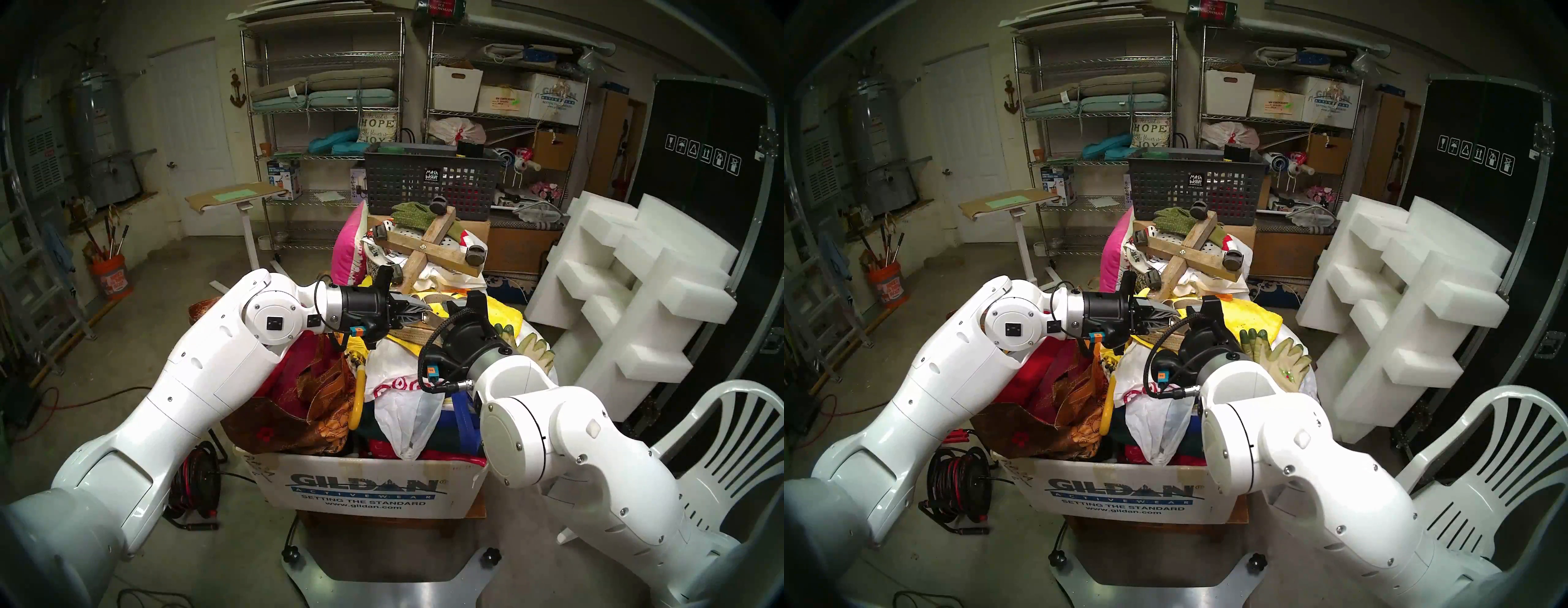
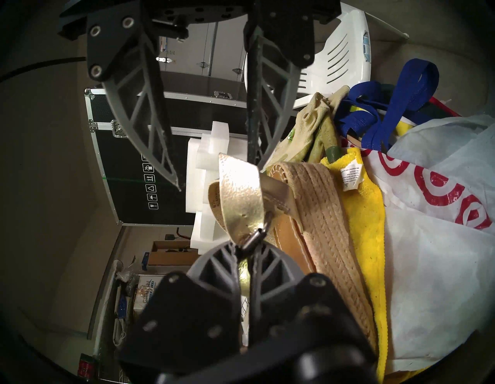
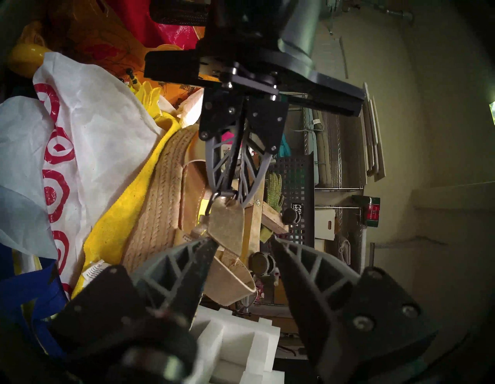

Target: Unbuckle a shoe

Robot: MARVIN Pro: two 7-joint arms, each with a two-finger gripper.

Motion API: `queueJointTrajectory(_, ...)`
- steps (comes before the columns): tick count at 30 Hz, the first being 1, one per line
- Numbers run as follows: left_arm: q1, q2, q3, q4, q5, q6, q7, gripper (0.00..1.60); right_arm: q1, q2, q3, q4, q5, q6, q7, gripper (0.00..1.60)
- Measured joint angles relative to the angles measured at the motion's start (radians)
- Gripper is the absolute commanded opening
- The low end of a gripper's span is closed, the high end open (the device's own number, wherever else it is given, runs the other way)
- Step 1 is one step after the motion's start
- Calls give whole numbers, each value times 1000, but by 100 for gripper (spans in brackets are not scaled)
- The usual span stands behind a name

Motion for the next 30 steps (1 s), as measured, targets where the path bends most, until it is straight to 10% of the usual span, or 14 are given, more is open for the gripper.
queueJointTrajectory(8, -3, -4, 1, 3, 0, -5, -2, 0, -4, 16, -25, -5, -19, -19, -6, 80)
queueJointTrajectory(30, -7, -11, 1, 9, 0, -17, -5, 0, -1, 17, -41, 7, -49, -18, -11, 53)
